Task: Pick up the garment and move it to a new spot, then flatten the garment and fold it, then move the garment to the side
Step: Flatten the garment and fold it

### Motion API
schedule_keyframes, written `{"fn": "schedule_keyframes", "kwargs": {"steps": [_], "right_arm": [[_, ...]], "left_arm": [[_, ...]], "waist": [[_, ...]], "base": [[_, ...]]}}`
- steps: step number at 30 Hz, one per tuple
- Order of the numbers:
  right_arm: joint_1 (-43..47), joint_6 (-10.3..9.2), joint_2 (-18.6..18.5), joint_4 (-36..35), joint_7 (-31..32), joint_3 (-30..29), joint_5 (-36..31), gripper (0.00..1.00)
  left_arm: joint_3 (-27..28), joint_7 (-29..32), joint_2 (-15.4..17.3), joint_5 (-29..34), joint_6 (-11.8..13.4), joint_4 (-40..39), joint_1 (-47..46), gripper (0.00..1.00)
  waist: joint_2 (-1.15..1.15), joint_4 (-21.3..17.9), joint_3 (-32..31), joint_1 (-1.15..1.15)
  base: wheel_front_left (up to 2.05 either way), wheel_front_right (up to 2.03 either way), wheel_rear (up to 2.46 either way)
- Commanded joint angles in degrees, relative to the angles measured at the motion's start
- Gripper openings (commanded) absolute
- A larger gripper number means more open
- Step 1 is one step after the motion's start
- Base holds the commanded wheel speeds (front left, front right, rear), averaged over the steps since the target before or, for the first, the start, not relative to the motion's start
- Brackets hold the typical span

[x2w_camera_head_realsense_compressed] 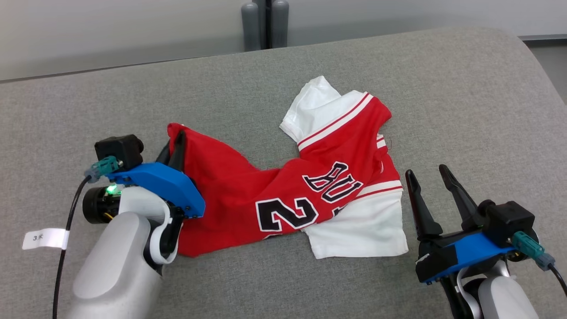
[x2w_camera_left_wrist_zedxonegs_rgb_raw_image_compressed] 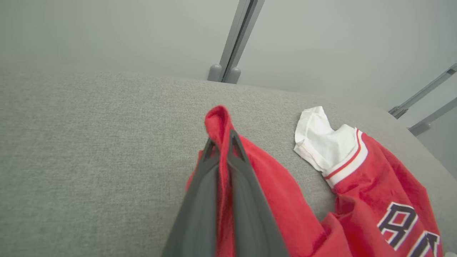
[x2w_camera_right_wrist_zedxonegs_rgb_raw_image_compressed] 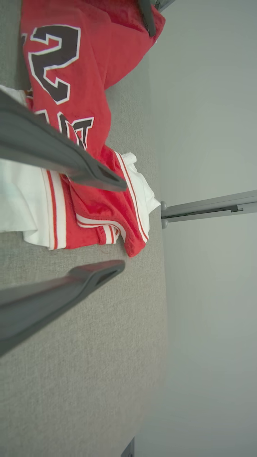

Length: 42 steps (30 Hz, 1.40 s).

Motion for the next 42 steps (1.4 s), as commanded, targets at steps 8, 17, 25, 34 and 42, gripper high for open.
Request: {"fn": "schedule_keyframes", "kwargs": {"steps": [8, 17, 25, 34, 42], "right_arm": [[0.0, 0.03, -0.1, 0.6, 0.1, -0.1, -0.5, 1.0], [1.7, 0.03, -0.1, -0.1, 1.5, -0.1, -1.0, 1.0], [2.8, 0.03, -0.1, -1.0, 2.0, 0.1, -0.5, 1.0], [2.7, 0.03, -0.1, -1.4, 2.0, -0.1, -0.3, 1.0], [2.6, 0.03, -0.1, -0.9, 1.7, -0.2, 0.0, 1.0]], "left_arm": [[-0.7, -9.0, -0.6, 2.6, -2.9, 11.2, -5.4, 1.0], [-3.7, -8.6, 0.5, 2.4, -6.5, 11.6, 0.5, 1.0], [-8.0, 2.3, 4.0, 0.4, -9.1, 6.6, 6.6, 1.0], [-7.9, 9.2, 6.0, -2.3, -7.5, 1.9, 9.0, 1.0], [-8.5, 10.0, 7.1, -2.3, -7.0, -3.9, 10.9, 1.0]], "waist": [[0.0, 1.4, -0.8, 0.0], [0.0, 5.2, -4.4, 0.0], [0.0, 5.7, -4.6, 0.0], [0.0, 5.1, -3.5, 0.0], [0.0, 4.9, -3.3, 0.0]], "base": [[0.0, 0.0, 0.0], [0.0, 0.0, 0.0], [0.0, 0.0, 0.0], [0.0, 0.0, 0.0], [0.0, 0.0, 0.0]]}}
